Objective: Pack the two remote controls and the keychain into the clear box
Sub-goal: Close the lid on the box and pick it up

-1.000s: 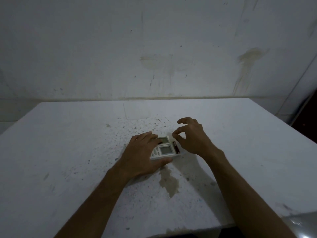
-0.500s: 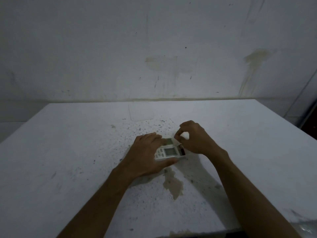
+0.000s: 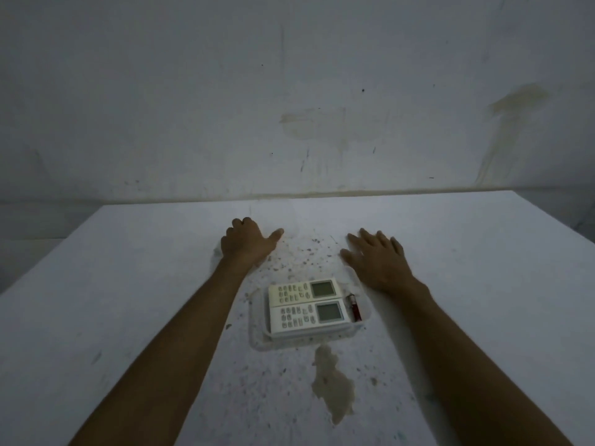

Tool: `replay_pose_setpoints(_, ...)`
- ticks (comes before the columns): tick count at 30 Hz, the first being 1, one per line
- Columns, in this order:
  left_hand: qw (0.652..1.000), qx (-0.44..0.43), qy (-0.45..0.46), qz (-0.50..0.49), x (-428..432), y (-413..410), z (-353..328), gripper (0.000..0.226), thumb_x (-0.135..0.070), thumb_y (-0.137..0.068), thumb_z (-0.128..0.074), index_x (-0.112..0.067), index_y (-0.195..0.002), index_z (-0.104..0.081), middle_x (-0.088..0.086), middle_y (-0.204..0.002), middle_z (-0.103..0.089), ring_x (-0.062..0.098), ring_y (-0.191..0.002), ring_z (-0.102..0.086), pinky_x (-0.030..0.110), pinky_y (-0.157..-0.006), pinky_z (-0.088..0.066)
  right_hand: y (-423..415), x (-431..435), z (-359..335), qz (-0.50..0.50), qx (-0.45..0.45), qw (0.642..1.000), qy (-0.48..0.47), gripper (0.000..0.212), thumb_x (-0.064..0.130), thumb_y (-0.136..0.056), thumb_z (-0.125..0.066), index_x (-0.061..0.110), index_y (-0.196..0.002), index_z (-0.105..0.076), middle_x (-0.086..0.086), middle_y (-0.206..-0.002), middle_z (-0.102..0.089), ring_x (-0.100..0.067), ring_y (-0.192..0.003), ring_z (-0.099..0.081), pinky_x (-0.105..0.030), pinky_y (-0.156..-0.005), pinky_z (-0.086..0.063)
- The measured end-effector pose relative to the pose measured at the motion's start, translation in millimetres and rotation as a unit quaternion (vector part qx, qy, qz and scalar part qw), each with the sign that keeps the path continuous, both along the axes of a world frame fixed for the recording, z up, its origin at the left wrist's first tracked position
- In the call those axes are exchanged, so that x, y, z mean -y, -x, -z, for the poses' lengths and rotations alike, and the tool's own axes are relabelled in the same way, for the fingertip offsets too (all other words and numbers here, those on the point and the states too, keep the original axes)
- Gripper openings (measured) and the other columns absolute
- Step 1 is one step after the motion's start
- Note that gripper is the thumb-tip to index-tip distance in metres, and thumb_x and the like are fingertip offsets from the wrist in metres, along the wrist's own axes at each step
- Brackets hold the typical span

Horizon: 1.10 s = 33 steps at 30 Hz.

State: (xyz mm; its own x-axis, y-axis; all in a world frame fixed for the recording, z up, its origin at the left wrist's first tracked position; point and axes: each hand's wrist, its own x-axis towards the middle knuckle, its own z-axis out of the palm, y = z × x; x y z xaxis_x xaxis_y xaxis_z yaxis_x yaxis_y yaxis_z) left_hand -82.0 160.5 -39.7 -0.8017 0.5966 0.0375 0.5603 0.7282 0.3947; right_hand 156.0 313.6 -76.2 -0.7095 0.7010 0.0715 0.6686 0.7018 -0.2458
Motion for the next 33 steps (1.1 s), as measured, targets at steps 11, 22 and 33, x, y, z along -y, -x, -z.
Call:
replay_pose_setpoints(11, 0.973, 0.025, -0.120, -0.195, -23.2, 3.1, 2.6, 0.017, -0.021, -0.089, -0.072, -0.011, -0.102, -0.076, 0.015, -0.107, -0.075, 0.034, -0.098, -0.072, 0.034, -0.069, -0.047, 2.2, -9.1, 10.6, -0.009, -0.007, 1.000, -0.006, 0.086, 0.084, -0.088, -0.016, 0.035, -0.159, -0.022, 0.000, -0.172, -0.013, -0.030, -0.159, -0.007, -0.053, -0.125, -0.004)
replay_pose_setpoints(22, 0.898, 0.094, -0.429, -0.026, 6.0, -47.6, -21.1, 0.010, -0.011, -0.093, -0.072, -0.007, -0.100, -0.078, 0.007, -0.089, -0.078, 0.018, -0.076, -0.077, 0.033, -0.072, -0.064, -1.0, 34.9, -65.1, 0.002, -0.356, 0.905, 0.234, 0.050, 0.059, -0.097, -0.053, 0.021, -0.120, -0.075, 0.017, -0.106, -0.072, -0.001, -0.104, -0.062, -0.028, -0.099, -0.045)
replay_pose_setpoints(33, 0.873, 0.252, -0.413, 0.060, 78.9, -110.3, -28.3, 0.049, -0.050, -0.096, -0.059, -0.023, -0.136, -0.050, -0.003, -0.116, -0.069, 0.019, -0.089, -0.075, 0.033, -0.076, -0.061, -25.1, 96.4, -76.0, -0.123, -0.377, 0.860, 0.322, 0.038, 0.026, -0.105, -0.053, 0.017, -0.142, -0.055, -0.003, -0.092, -0.078, -0.018, -0.093, -0.074, -0.034, -0.089, -0.060)
